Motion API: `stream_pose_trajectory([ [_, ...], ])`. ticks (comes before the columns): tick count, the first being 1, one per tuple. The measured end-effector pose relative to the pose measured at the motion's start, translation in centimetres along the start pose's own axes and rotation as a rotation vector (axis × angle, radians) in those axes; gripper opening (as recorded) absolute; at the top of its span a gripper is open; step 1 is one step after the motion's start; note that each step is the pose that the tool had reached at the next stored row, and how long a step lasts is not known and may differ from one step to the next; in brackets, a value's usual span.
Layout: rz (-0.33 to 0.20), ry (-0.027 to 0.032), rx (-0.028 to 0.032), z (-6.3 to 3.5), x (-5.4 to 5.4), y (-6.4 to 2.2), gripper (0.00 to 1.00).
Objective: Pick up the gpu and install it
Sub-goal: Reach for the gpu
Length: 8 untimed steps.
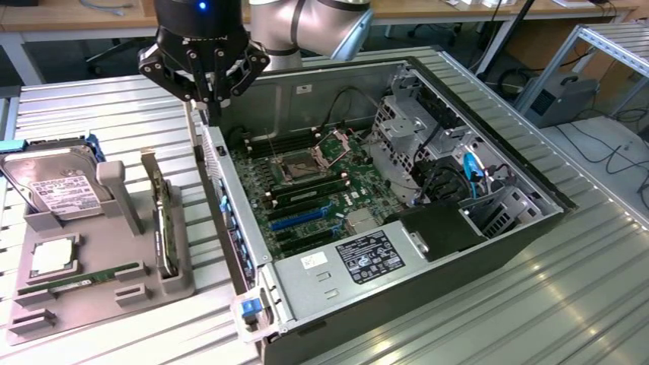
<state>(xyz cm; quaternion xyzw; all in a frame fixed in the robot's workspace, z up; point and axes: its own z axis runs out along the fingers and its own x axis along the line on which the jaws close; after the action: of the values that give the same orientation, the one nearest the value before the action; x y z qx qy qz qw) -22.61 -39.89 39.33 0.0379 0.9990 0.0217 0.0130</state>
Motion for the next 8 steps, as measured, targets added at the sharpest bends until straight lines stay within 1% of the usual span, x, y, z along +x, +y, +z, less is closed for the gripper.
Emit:
stream_pose_trajectory([
  [8,0.000,-0.0001,0.0001,-0.01,0.34,-0.03,0.11],
])
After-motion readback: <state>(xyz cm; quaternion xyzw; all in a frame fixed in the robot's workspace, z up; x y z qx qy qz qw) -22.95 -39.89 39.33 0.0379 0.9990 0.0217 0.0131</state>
